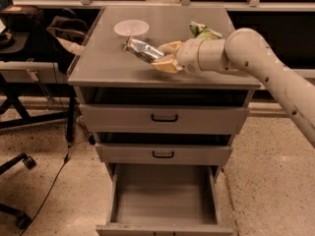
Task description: Pick redbull can from bottom drawer and place on counter
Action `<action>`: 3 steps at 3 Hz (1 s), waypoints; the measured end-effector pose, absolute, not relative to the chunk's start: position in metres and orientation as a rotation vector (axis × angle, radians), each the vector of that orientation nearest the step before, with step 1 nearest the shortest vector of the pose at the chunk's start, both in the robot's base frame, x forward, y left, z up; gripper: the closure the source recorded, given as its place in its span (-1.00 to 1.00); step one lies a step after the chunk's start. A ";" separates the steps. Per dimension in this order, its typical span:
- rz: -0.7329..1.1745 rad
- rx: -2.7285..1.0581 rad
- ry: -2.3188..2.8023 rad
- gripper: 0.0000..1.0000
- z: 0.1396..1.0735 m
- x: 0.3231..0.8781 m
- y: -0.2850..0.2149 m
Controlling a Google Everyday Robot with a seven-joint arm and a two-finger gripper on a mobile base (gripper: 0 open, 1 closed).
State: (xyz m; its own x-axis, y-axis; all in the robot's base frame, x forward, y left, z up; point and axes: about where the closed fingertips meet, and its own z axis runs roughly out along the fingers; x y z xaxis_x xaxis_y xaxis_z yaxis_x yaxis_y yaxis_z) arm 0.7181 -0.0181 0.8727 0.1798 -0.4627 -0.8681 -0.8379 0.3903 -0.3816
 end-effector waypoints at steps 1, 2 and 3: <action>0.396 -1.240 1.467 0.46 0.869 0.719 -0.018; 0.396 -1.240 1.467 0.00 0.869 0.719 -0.018; 0.396 -1.240 1.467 -0.47 0.869 0.719 -0.018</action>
Offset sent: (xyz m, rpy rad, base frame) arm 0.0014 -0.0003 -0.0032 -0.0036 0.0077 -0.0032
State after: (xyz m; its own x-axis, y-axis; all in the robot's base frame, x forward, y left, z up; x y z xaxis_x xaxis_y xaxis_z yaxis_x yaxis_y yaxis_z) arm 0.7195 -0.0184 0.8695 0.1716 -0.4664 -0.8678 -0.8396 0.3916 -0.3765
